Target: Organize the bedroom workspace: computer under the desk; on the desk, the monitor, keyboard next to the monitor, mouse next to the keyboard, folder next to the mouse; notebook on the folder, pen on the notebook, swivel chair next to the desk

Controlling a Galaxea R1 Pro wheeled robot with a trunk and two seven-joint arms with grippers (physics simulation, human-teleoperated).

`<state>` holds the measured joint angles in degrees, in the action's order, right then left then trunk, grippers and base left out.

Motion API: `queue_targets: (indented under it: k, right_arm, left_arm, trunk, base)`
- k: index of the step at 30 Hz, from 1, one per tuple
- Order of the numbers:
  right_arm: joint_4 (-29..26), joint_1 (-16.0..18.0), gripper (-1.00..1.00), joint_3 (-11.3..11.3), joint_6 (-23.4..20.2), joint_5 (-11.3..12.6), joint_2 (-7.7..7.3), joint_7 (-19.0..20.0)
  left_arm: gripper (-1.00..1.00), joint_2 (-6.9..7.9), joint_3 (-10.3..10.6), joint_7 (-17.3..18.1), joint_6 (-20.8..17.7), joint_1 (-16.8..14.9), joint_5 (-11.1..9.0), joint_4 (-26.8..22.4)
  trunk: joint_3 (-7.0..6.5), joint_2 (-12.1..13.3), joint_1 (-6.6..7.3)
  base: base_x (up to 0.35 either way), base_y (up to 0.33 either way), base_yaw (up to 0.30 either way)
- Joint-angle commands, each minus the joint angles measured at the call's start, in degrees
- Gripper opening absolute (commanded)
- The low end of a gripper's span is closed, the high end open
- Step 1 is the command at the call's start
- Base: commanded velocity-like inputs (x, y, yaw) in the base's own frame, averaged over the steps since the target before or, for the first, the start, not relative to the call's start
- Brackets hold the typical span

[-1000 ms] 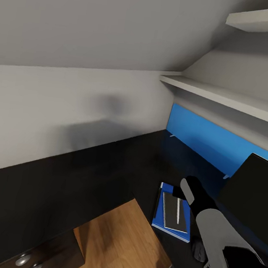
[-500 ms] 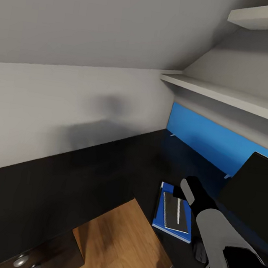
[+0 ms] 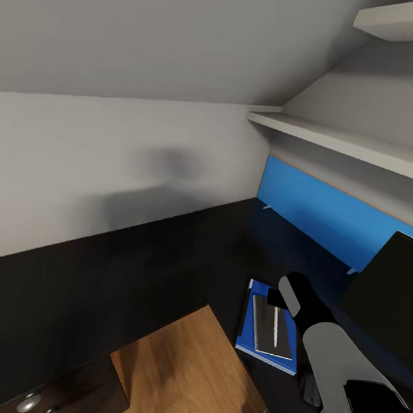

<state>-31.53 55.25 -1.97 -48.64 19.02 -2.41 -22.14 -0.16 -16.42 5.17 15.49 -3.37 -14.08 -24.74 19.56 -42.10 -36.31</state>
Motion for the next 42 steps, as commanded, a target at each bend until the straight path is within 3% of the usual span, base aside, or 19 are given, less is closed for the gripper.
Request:
queue_targets:
  k: [1, 28, 38, 39, 42]
  right_arm:
    - [0.1, 0.0, -1.00, -0.2, -0.1, 0.6, -0.04, -0.4]
    - [0.5, 0.0, -1.00, -0.2, -0.1, 0.5, 0.02, -0.4]
    - [0.6, 0.0, -1.00, -0.2, -0.1, 0.5, 0.04, -0.4]
    - [0.6, 0.0, 1.00, -0.2, -0.1, 0.5, 0.04, -0.4]
    - [0.6, 0.0, 1.00, -0.2, -0.1, 0.5, 0.04, -0.4]
  left_arm:
    - [1.00, -0.02, -0.2, 0.5, 0.1, 0.0, -0.6, 0.0]
    - [1.00, -0.02, -0.2, 0.5, 0.1, -0.1, -0.6, 0.0]
    - [1.00, 0.03, -0.2, 0.5, 0.1, -0.1, -0.6, 0.0]
    - [1.00, 0.01, -0.2, 0.5, 0.1, -0.1, -0.6, 0.0]
    - [1.00, 0.01, -0.2, 0.5, 0.1, -0.1, -0.6, 0.0]
  trunk:
    - [0.26, -0.5, -0.24]
    - [5.10, -11.3, -6.17]
    - [5.10, -11.3, -6.17]
    - [5.10, -11.3, -6.17]
    - [5.10, -11.3, -6.17]
  base:
    - [0.000, 0.000, 0.000]
    - [0.000, 0.000, 0.000]
    - [0.000, 0.000, 0.000]
    - [0.000, 0.000, 0.000]
    - [0.000, 0.000, 0.000]
